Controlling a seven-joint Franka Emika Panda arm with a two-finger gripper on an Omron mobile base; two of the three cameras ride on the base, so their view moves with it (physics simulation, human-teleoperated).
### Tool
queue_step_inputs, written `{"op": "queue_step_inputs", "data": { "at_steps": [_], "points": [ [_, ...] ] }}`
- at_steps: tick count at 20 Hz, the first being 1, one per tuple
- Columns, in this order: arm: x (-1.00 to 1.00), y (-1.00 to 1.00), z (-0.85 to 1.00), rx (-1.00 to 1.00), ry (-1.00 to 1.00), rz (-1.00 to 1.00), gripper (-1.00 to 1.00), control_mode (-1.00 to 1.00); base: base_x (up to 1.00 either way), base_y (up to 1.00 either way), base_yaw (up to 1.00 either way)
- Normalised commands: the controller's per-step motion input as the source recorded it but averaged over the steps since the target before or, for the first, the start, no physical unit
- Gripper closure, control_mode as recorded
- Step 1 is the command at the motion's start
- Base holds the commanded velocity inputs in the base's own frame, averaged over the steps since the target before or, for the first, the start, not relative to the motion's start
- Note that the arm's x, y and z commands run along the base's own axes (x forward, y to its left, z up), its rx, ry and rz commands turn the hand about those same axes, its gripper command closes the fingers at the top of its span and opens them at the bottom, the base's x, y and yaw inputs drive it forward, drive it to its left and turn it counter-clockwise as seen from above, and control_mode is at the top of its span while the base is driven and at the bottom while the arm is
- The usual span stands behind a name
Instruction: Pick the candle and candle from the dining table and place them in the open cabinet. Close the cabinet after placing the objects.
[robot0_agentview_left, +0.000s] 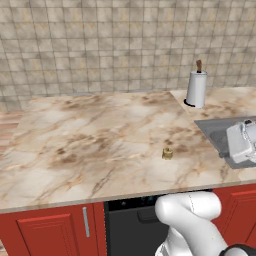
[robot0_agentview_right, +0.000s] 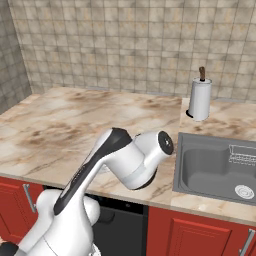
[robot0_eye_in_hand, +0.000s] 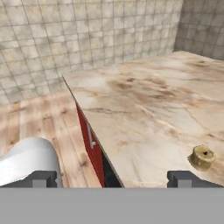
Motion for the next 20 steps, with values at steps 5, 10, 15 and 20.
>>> {"op": "queue_step_inputs", "data": {
  "at_steps": [5, 10, 15, 20],
  "points": [
    [0.1, 0.0, -0.16, 0.0, -0.01, 0.08, -1.0, -1.0, 0.0, 0.0, 0.0],
    [0.16, 0.0, -0.14, 0.0, 0.0, 0.08, -1.0, -1.0, 0.0, 0.0, 0.0],
    [0.16, 0.0, -0.14, 0.01, 0.0, 0.09, -1.0, -1.0, 0.0, 0.0, 0.0],
    [0.15, 0.02, -0.17, 0.01, 0.0, 0.04, -1.0, -1.0, 0.0, 0.0, 0.0]
  ]
}}
